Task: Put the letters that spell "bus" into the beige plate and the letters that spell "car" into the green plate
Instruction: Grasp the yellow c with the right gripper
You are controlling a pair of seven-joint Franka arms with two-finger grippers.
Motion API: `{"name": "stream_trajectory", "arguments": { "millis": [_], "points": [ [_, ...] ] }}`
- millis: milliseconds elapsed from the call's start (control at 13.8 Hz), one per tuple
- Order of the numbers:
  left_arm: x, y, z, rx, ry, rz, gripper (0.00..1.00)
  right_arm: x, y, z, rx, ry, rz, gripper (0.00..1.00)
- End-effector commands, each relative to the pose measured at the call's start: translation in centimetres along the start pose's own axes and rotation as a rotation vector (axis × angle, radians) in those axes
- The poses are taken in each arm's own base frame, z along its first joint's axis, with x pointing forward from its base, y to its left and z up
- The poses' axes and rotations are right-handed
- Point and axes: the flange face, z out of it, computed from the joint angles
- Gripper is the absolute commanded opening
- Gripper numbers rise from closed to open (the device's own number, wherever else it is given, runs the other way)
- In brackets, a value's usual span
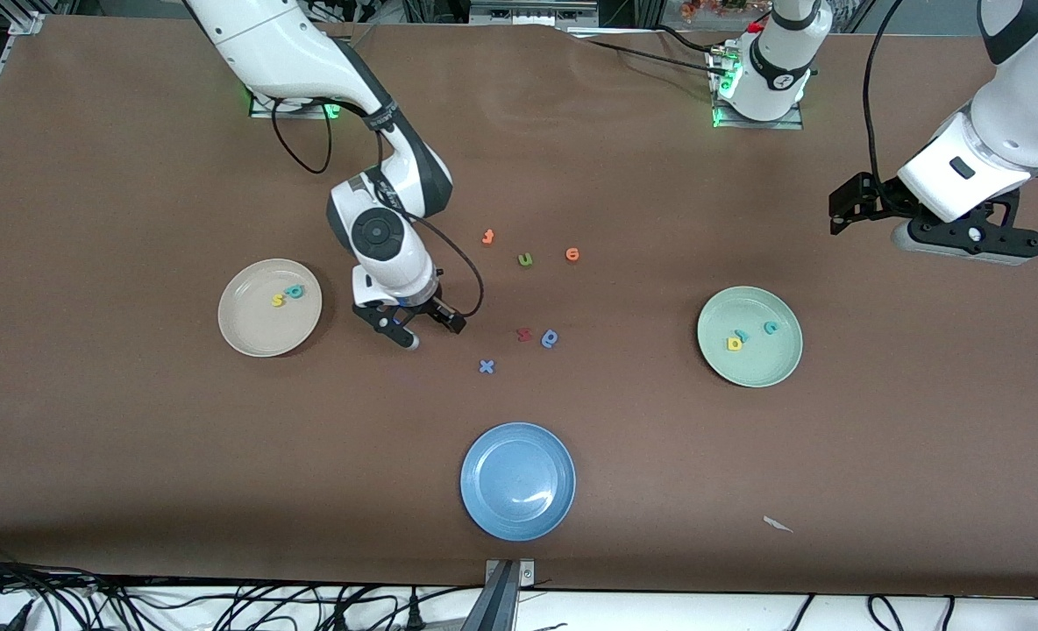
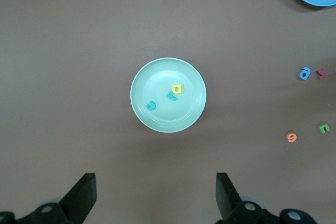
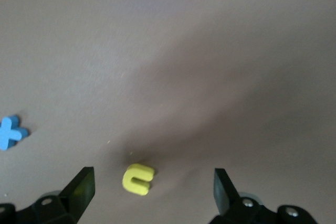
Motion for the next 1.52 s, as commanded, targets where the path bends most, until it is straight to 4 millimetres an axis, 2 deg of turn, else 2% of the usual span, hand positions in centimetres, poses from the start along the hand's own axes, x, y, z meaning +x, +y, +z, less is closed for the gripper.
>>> {"name": "stream_trajectory", "arguments": {
  "millis": [0,217,435,579,1231,1449],
  "points": [
    [-0.3,0.0,-0.3,-0.026,-0.011,0.01,1.0,-0.5,-1.2,1.5,-0.003,-0.007,0.02,1.0],
    [-0.3,0.0,-0.3,-0.026,-0.009,0.009,1.0,-1.0,-1.3,2.1,-0.009,-0.011,0.016,0.95],
    [-0.3,0.0,-0.4,-0.026,-0.008,0.009,1.0,-0.9,-1.6,2.3,0.0,-0.009,0.019,0.77],
    [-0.3,0.0,-0.4,-0.026,-0.008,0.009,1.0,-0.7,-1.8,2.1,0.012,-0.017,0.029,0.68],
    [-0.3,0.1,-0.4,-0.026,-0.006,0.01,1.0,-0.7,-1.7,2.5,0.01,-0.027,0.04,0.39],
    [-0.3,0.2,-0.4,-0.026,-0.006,0.012,1.0,-0.8,-1.6,3.1,0.001,-0.03,0.034,0.16]
  ]
}}
